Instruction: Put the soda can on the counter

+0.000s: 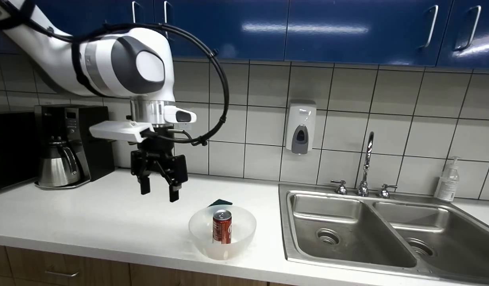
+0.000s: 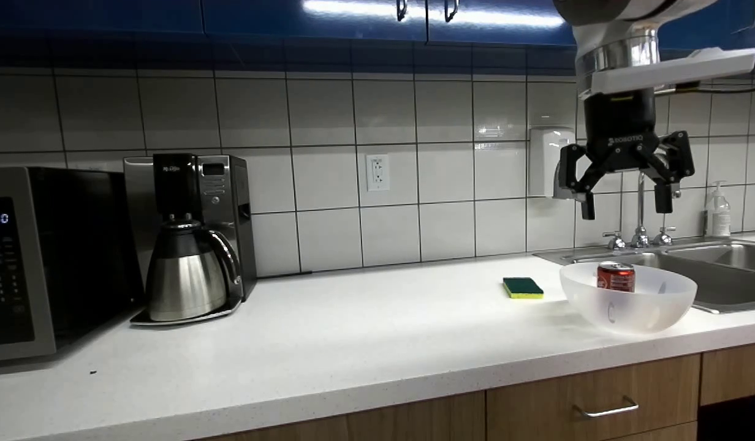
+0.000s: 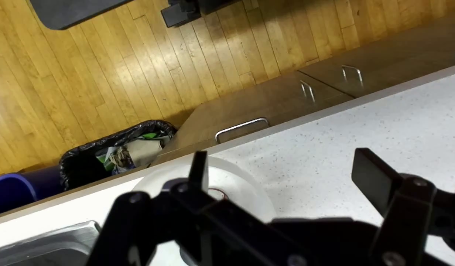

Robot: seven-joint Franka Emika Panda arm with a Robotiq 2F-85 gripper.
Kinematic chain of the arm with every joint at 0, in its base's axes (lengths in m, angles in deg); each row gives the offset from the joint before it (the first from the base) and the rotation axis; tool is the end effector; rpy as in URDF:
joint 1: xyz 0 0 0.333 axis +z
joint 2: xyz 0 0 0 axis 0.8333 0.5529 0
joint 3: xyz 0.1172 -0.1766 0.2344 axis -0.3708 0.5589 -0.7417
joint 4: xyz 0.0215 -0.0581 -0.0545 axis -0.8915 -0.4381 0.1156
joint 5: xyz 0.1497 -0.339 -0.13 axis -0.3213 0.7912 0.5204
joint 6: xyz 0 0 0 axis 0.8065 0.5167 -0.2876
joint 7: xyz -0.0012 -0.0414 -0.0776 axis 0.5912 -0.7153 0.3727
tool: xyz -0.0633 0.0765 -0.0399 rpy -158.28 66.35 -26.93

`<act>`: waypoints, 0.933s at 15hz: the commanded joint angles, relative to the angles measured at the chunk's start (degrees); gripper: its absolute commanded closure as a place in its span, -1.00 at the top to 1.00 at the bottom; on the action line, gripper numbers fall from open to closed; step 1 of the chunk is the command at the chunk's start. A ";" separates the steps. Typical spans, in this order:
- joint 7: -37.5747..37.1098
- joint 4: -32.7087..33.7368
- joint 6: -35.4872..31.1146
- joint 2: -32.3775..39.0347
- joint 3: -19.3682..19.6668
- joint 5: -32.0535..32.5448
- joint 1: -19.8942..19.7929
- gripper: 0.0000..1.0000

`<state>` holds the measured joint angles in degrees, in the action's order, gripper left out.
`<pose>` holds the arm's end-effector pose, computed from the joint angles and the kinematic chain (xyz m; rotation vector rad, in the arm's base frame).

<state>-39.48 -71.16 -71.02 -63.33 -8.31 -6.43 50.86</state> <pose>0.3891 -0.0519 0.3633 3.0443 -0.4249 -0.0762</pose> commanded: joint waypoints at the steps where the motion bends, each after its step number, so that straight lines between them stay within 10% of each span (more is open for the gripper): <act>1: 2.47 2.74 -4.49 6.45 1.16 2.86 -1.75 1.00; 14: 1.82 14.61 -12.78 24.42 5.81 4.73 -2.41 1.00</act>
<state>-38.51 -60.36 -83.17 -42.87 -3.34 -2.61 49.14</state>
